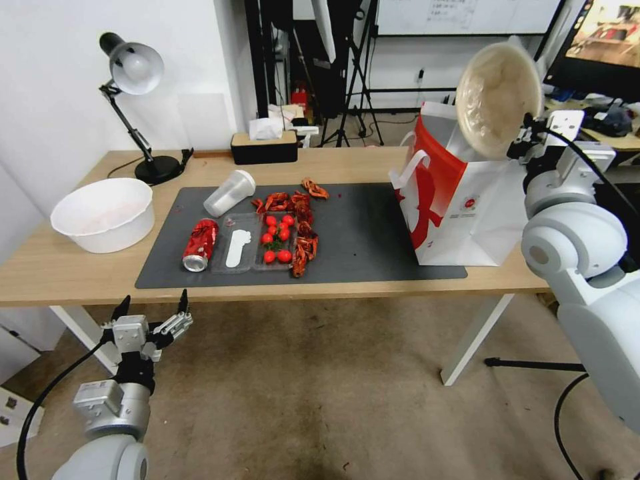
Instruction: Pick up the trash from the table and place it into the takeout bag.
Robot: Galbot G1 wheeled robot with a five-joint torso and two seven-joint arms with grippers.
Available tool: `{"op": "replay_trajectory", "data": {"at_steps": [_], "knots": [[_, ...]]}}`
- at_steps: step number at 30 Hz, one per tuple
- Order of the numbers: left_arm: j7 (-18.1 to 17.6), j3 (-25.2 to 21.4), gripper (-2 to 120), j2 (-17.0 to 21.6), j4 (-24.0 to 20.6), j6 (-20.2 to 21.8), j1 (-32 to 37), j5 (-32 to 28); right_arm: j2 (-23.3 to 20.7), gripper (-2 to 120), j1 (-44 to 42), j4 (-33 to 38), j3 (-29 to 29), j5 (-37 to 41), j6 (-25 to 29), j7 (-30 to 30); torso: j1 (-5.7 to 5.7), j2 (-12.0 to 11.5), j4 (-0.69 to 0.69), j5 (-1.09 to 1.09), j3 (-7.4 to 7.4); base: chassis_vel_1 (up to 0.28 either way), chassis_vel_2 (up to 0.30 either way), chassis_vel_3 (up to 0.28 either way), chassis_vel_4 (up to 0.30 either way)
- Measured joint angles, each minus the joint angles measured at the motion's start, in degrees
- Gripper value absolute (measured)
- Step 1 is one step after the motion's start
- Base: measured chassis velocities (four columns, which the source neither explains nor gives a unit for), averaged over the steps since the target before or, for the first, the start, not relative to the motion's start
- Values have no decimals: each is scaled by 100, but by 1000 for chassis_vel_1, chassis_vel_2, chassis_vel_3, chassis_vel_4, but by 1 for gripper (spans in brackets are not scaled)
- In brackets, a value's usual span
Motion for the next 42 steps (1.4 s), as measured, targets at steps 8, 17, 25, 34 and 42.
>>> {"op": "replay_trajectory", "data": {"at_steps": [8, 17, 25, 34, 42], "knots": [[0, 1, 100, -3, -1, -9, 6, 7, 31, 36, -32, -21, -29, -4, -75, 62, 0, 0, 0, 0, 1, 0, 0, 0, 0], [0, -3, 100, -4, -6, -31, 26, 10, 91, 78, -6, -64, -71, 8, -114, 137, 0, 0, 0, 0, 1, 0, 0, 0, 0], [1, 7, 100, 3, -12, -47, 28, 13, 85, 99, 96, -57, -29, 41, -110, 182, 0, 0, 0, -2, 1, 0, 0, 0, 0], [2, 10, 100, 48, -3, -43, 5, -2, -28, 100, 55, 432, -123, 1258, 2548, -1953, 2, 0, 0, -2, 0, 0, 0, 0, 0], [3, -20, 100, 72, -5, -42, 11, -25, -32, 100, -1537, 1068, -326, 145, 3252, -3159, 0, 0, 0, -1, 0, 0, 0, 0, 0]]}}
